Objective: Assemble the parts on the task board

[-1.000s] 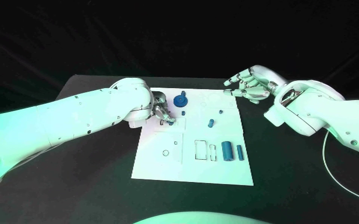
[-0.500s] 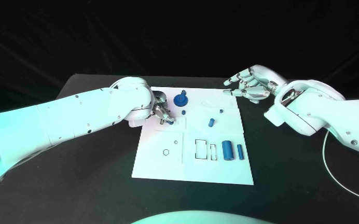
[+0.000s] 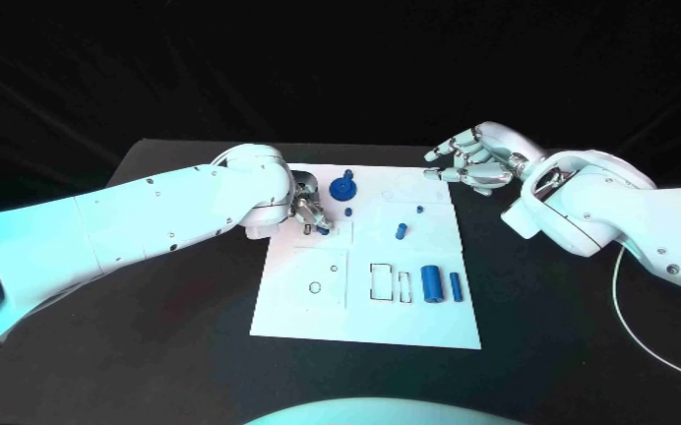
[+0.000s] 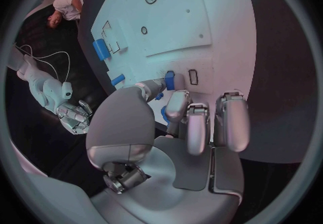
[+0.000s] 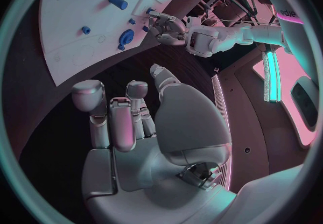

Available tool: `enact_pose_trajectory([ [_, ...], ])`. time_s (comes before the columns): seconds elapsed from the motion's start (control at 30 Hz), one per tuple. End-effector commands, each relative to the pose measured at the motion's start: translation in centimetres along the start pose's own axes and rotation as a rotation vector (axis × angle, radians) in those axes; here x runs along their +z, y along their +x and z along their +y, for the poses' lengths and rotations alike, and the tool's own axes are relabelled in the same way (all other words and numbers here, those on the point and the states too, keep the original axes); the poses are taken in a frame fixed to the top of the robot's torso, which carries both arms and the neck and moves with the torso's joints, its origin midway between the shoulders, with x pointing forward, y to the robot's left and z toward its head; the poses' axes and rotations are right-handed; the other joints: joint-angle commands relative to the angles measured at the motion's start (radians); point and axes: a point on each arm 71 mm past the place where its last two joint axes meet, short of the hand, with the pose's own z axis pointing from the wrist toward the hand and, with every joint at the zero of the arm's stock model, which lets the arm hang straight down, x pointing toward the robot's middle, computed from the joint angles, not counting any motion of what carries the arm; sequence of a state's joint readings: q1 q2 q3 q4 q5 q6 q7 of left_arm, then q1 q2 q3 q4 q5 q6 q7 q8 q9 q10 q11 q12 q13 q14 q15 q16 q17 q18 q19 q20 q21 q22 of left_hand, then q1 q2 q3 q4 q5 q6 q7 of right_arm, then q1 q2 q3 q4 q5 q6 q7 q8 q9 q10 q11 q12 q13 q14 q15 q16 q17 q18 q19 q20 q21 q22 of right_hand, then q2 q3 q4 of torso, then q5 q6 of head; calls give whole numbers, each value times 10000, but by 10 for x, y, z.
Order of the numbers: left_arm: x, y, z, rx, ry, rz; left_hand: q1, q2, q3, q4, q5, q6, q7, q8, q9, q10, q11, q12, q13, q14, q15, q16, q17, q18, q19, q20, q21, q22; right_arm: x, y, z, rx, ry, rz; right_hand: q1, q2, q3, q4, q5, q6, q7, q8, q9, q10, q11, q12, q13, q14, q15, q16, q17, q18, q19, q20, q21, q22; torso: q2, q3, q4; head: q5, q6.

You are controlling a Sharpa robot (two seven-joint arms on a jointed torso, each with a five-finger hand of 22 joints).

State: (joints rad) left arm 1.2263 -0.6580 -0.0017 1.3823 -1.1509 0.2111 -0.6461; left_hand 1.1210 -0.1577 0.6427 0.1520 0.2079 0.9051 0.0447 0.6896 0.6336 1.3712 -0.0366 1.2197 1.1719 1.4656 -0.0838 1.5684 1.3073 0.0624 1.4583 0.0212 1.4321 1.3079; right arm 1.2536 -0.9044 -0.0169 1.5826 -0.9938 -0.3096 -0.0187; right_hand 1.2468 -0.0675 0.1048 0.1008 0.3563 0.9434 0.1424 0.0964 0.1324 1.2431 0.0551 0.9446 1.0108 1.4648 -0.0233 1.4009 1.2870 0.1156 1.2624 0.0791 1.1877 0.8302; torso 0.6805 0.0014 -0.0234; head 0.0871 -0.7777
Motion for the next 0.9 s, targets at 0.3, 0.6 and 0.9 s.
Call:
enact_pose_trajectory([
  [0.3, 4, 7, -4, 312, 41, 508, -791, 238, -641, 288, -9, 439, -208, -176, -67, 182, -67, 231, 212, 1052, -135, 24, 2635, -165, 177, -51, 145, 654, -1, 1, 1, 1, -91, 121, -44, 90, -86, 85, 87, 23, 5, 56, -16, -75, -18, -2, -31, 478, -11, -70, -15, 198, -38, 2, -72, -32, -1, 0, 5, -15, -18],
  [0.6, 5, 7, -6, 277, 66, 470, -988, 293, -1155, 466, -20, 551, -221, -241, -83, 217, -80, 284, 281, 1052, -148, 24, 2635, -178, 208, -69, 177, 721, -1, 1, 1, 25, -75, 81, -197, 116, -234, 279, 92, 9, 6, 67, -27, -75, -11, 12, -51, 479, -5, -90, -27, 204, -40, 6, -115, -84, -2, -3, 8, -37, -28],
  [0.9, 4, 5, -3, 112, 23, 275, -1440, 285, -2383, 950, -60, 718, -230, -323, -85, 266, -87, 340, 360, 1052, -154, 24, 2635, -192, 240, -79, 206, 795, -1, 0, 0, 24, -60, 79, -247, 124, -320, 375, 97, -3, 7, 73, -34, -88, -9, 10, -69, 478, -4, -106, -39, 212, -52, 8, -153, -138, 2, -13, 17, -56, -3],
])
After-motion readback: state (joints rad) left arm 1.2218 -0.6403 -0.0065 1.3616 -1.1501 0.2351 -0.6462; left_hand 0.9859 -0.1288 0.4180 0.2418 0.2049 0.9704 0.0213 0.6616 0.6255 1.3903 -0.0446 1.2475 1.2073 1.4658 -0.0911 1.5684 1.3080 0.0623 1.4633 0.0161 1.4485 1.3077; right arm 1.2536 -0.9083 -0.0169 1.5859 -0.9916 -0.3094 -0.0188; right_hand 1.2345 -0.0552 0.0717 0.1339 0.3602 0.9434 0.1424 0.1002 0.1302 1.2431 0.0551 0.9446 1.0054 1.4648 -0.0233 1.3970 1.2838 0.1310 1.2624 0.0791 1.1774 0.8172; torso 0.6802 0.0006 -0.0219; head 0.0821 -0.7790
